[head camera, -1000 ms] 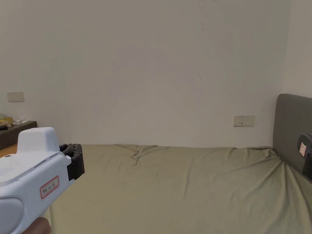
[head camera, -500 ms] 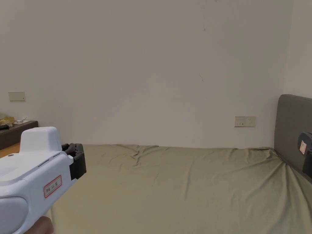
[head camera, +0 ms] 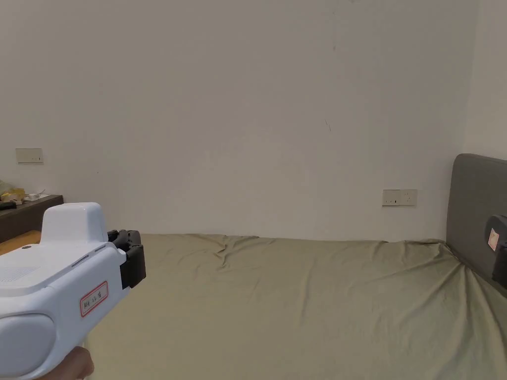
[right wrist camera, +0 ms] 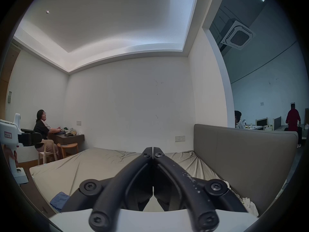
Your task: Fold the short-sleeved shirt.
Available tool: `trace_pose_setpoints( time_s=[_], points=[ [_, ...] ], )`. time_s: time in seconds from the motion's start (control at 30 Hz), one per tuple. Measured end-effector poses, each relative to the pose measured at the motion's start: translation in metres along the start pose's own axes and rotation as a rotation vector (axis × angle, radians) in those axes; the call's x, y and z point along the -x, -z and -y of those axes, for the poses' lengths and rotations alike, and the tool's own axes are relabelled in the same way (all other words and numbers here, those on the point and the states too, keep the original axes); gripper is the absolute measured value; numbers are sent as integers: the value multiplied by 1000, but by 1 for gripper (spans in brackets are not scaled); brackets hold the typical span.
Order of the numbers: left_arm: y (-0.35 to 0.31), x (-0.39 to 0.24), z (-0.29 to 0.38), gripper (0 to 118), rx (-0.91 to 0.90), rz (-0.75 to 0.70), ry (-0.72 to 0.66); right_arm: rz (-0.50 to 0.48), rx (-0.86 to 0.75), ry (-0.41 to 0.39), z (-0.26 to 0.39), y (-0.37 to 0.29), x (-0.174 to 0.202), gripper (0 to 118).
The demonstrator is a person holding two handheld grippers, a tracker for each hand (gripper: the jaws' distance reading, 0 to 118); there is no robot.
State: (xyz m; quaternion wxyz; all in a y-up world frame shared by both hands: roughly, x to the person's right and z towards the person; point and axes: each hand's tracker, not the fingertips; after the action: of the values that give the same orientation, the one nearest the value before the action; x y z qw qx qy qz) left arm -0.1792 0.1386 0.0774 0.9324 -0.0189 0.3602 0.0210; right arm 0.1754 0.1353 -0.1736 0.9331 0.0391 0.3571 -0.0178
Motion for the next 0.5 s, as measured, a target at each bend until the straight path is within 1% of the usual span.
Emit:
trace_pose_setpoints(
  time_s=[0.5],
  points=[
    [1,1,0,0,-5,-3,3,-2,-5,-6,0,0,2,1]
  ],
)
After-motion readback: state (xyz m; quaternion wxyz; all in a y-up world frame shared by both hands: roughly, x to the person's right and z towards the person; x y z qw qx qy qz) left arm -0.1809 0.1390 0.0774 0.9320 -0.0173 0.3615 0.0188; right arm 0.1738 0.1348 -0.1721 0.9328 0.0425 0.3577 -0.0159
